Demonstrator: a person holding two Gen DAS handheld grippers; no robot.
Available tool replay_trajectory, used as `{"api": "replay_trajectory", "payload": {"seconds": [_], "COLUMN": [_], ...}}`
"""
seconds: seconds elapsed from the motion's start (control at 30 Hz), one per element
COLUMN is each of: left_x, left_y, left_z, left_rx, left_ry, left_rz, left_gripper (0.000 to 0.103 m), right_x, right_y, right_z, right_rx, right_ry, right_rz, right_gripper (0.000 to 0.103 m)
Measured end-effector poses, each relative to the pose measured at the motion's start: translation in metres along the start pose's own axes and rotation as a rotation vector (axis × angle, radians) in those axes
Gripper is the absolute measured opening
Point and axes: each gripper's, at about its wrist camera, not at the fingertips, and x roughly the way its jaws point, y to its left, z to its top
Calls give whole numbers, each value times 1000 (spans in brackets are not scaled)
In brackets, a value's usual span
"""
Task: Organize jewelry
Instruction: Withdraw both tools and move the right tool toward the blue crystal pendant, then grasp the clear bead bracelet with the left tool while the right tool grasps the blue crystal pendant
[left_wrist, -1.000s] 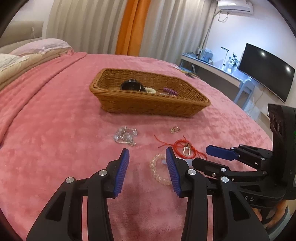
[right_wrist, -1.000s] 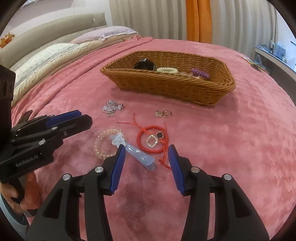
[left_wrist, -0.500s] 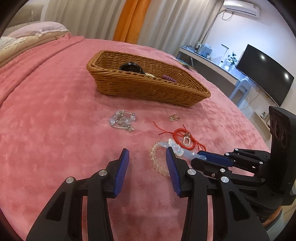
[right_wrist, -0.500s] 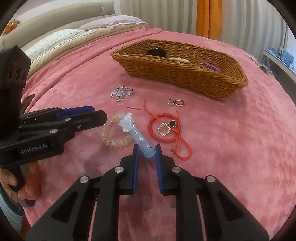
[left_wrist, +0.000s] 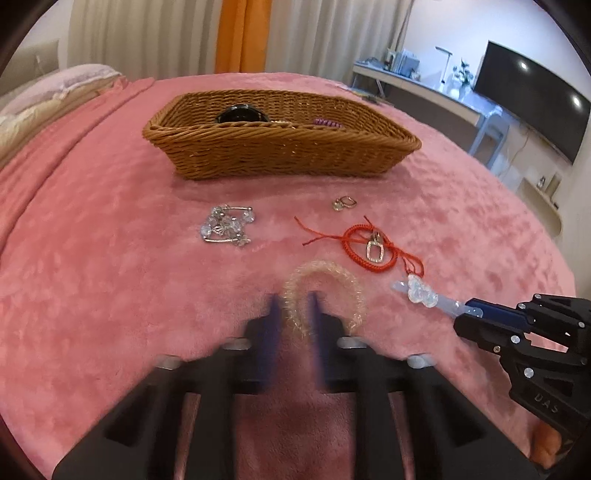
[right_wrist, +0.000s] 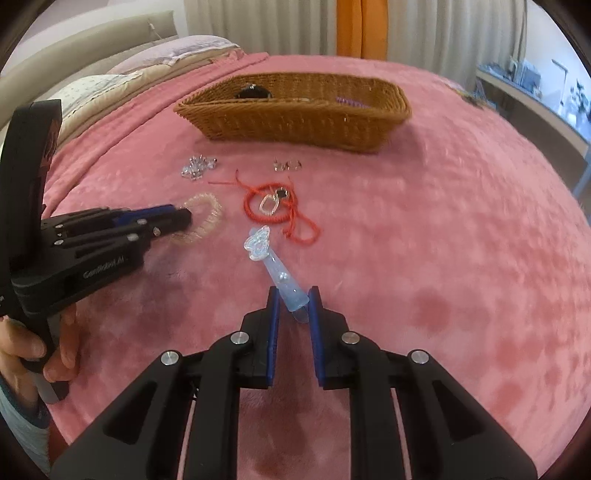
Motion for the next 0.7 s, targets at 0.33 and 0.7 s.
{"api": "replay_trajectory", "payload": {"seconds": [0.33, 0.7], "left_x": [-42, -40], "left_y": [34, 36], "left_z": [-24, -36], "left_rx": [-130, -125], "left_ry": [-48, -50], "left_rz": [13, -27], "left_gripper": [7, 7], "right_x": [-8, -9], "right_y": [11, 17], "right_z": [-13, 6], "right_rx": [34, -29], "right_ry": [31, 4], "right_rz": [115, 59], "right_gripper": [15, 43]}}
